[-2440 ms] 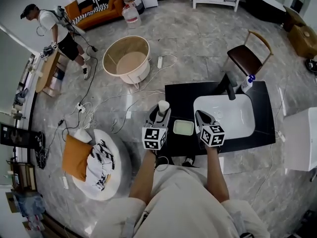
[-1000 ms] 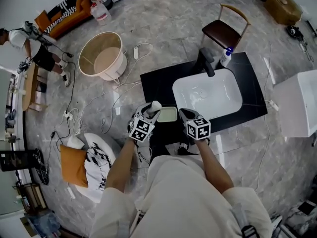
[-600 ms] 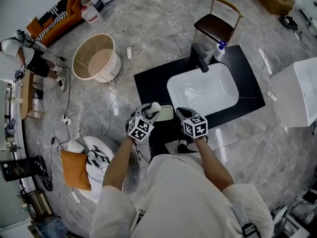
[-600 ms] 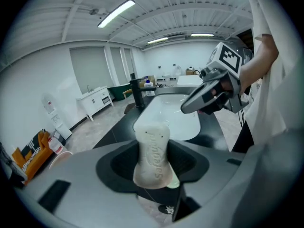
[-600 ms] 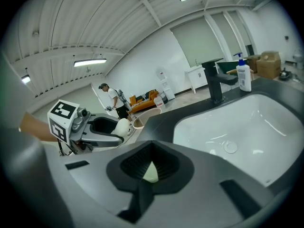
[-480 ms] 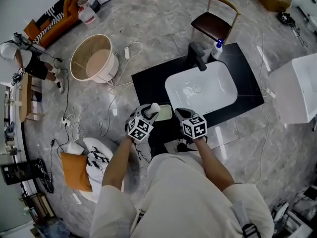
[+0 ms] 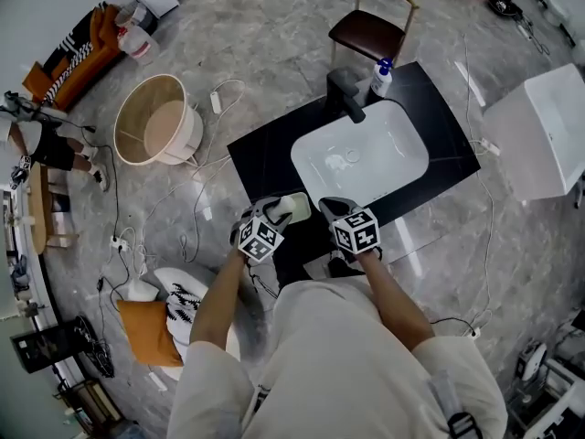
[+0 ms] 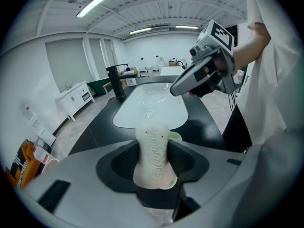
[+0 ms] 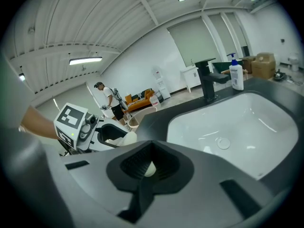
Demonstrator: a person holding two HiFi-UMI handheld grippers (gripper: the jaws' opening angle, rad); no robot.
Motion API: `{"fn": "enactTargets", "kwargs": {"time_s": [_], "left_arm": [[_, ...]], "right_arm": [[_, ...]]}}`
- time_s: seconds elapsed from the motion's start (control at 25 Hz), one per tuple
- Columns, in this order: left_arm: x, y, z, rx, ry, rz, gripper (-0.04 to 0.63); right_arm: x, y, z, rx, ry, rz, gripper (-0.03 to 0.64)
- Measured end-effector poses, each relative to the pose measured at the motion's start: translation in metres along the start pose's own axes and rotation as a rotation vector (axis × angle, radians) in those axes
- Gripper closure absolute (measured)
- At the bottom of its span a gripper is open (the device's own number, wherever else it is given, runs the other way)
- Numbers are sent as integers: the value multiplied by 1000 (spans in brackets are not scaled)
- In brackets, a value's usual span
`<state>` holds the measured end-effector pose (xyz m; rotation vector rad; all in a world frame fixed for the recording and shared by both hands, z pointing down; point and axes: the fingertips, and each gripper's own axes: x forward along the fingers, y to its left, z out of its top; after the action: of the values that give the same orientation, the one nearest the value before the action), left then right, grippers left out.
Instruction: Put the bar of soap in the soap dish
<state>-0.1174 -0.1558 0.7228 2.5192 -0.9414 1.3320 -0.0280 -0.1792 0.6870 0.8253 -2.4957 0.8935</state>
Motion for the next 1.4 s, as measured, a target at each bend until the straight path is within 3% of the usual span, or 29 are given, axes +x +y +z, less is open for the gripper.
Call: {"fn": "enactTargets", "kwargs": {"time_s": [0.72,1.4], "left_arm": [[27,-17,-12,146,63,-208,399],[39,-29,-20,213,164,-285,399]], "right_arm": [[-25,-22,-12,98,-27,-151,614],[-33,-25,-23,108,-19,-169,614]]}}
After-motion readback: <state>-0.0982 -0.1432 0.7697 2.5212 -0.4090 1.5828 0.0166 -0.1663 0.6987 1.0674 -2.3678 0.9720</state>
